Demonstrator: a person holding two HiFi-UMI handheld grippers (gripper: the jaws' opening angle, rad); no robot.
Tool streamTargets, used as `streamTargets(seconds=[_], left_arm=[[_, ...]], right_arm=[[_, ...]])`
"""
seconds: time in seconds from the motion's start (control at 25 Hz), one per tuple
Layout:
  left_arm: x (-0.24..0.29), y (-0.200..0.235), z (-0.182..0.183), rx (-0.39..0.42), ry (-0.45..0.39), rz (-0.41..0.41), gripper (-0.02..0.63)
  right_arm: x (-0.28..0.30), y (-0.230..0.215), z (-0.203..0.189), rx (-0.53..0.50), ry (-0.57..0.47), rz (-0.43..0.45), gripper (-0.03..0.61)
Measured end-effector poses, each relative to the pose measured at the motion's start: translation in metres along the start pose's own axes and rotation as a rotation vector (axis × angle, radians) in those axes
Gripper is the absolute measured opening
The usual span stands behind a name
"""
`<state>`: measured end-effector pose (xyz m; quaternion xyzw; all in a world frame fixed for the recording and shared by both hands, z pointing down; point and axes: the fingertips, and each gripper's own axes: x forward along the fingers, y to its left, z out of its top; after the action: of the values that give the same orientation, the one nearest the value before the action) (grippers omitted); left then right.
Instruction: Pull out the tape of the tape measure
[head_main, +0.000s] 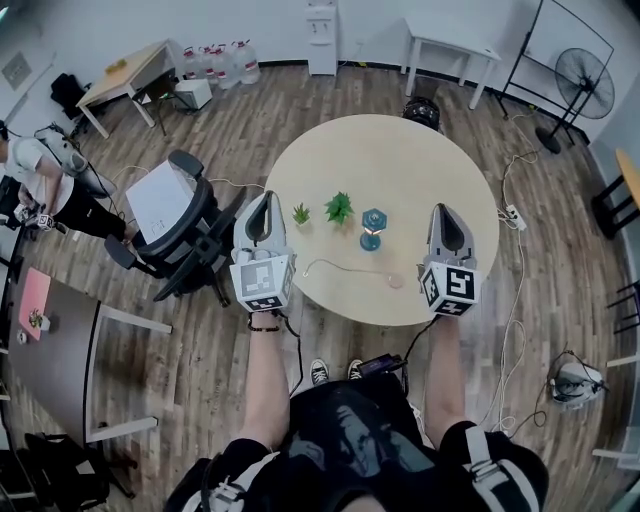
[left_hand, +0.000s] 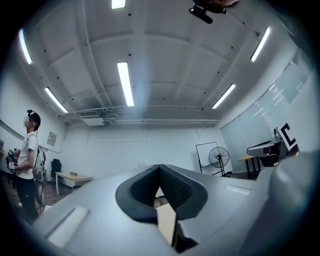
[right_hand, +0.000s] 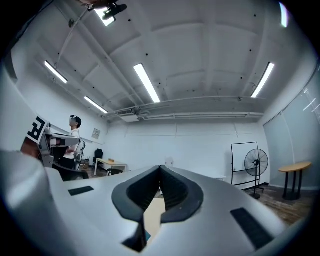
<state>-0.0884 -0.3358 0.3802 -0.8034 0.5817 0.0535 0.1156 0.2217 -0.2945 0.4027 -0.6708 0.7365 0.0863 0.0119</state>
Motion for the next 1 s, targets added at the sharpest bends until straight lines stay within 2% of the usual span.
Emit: streamTargets(seconds=[1.0], left_arm=[[-0.005,-0.001,0.006,-0.005,-0.004,-0.003,0.0]], right_arm=[[-0.006,0.011,0.01,-0.002,0.002,0.032,0.002]])
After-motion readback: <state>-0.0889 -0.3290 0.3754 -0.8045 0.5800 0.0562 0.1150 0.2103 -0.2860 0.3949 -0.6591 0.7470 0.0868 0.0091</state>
